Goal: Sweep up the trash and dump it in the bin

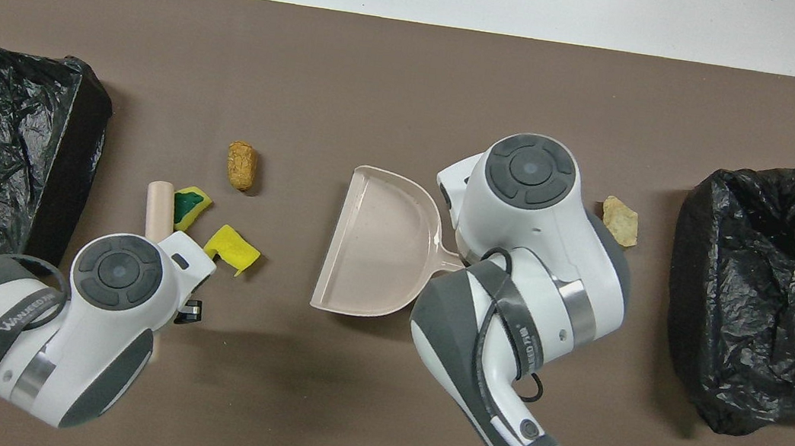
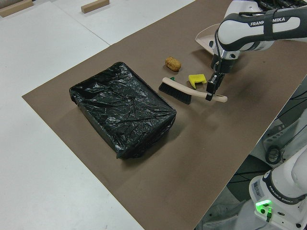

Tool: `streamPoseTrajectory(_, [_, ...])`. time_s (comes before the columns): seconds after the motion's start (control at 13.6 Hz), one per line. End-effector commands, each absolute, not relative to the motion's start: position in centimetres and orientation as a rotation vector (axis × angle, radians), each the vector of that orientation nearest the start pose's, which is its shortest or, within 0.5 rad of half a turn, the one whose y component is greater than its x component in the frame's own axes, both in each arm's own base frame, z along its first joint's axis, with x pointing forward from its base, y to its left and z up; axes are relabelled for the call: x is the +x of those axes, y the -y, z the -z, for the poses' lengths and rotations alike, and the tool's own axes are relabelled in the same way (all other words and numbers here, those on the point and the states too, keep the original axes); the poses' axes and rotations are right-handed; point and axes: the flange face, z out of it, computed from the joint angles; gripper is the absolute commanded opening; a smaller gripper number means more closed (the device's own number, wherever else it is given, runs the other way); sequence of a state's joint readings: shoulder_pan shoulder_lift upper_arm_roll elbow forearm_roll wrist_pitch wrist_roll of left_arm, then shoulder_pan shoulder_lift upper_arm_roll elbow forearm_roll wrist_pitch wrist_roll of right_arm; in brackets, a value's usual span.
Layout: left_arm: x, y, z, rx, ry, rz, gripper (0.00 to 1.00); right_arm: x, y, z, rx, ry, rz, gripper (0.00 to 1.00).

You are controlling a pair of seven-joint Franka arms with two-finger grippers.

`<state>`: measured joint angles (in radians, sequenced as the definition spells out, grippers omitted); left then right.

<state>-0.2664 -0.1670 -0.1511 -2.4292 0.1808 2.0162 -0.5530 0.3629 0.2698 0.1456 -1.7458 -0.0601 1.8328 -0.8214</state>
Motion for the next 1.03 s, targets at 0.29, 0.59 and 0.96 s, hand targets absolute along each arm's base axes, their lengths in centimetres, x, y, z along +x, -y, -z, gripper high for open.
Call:
streamPoseTrajectory(0.29, [39.4, 20.0, -35.3, -2.957, -0.168, -0.210, 0.00, 54.2, -30.0, -35.3, -2.373, 2.147, -0.270, 0.00])
streamPoseTrajectory(0.59, [39.9, 20.9, -35.0, -3.059, -0.082, -0.203, 0.00, 54.2, -30.2, -35.3, -2.370, 2.153, -0.255, 0.00])
streamPoseTrajectory(0.96, [39.2, 25.6, -33.3, -3.139, -0.149, -0.173, 0.00, 54.1, -30.1, -35.1, -2.370, 2.150, -0.267, 0.00])
